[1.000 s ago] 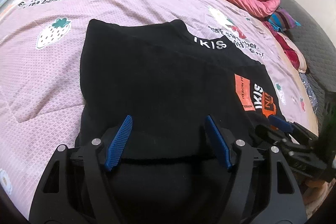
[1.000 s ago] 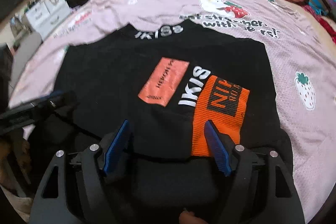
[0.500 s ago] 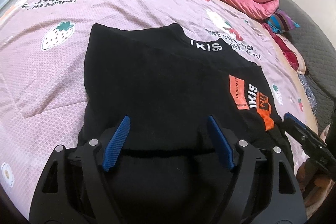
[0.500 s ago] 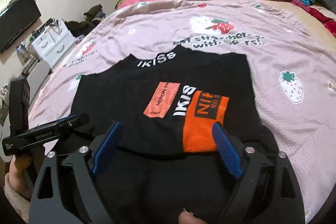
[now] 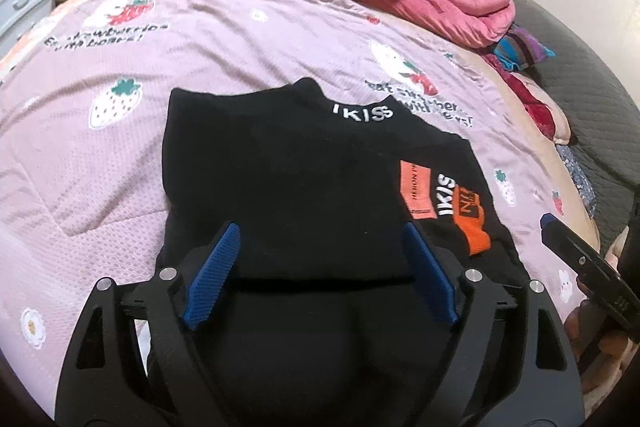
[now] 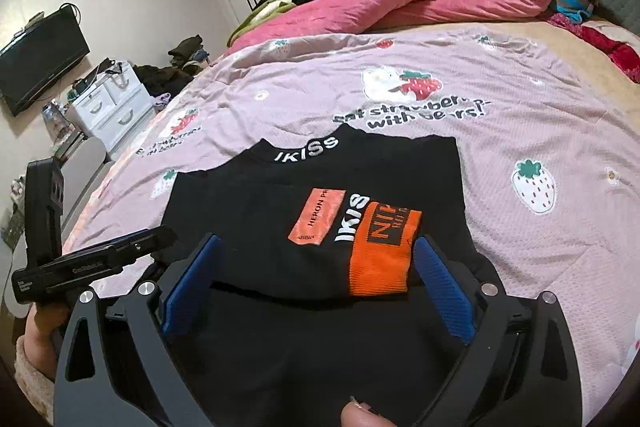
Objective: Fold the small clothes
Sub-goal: 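Move both open tools to the sweater hem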
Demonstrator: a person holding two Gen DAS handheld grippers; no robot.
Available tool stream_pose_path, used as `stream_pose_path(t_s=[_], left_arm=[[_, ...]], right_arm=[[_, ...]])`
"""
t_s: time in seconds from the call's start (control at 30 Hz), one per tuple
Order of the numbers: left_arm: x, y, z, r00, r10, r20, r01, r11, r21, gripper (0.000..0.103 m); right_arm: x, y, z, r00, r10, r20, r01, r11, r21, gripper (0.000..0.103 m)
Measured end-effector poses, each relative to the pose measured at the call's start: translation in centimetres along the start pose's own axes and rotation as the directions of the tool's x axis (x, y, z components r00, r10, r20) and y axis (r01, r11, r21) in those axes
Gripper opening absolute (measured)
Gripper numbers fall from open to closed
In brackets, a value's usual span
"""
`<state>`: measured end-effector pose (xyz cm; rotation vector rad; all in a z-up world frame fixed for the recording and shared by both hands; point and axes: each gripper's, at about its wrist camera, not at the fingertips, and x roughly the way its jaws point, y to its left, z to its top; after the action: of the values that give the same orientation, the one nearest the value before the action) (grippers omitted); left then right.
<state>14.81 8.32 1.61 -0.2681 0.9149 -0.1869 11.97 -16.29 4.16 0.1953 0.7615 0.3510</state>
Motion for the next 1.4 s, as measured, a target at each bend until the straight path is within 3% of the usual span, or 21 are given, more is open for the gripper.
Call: stream_pose_path(t_s=[0.37,0.8,1.4], left_arm=[[-3.2,-0.9,-0.1,0.998,0.019,0.063,-0.019,1.0,0.006,0.094],[-5.2,-1.4,-1.1,0.995,0.066,0.08,-0.069,0.997,0.03,0.094],[-6.3,-0.2,-4.9,0.991,0.122,0.054,-0.124,0.992,0.037,0.094]], right_arm=[[-2.6,0.8,0.4,0.998,0.003,0.055,-0.003,1.0,-0.003,0.099],[-4.5,1.0,0.1,0.997,0.0,0.075,0.001,1.0,-0.01,0.099],[-6.6,-0.3,-2.5,0.998,-0.036,0.059,0.036,0.999,-0.01,0.099]])
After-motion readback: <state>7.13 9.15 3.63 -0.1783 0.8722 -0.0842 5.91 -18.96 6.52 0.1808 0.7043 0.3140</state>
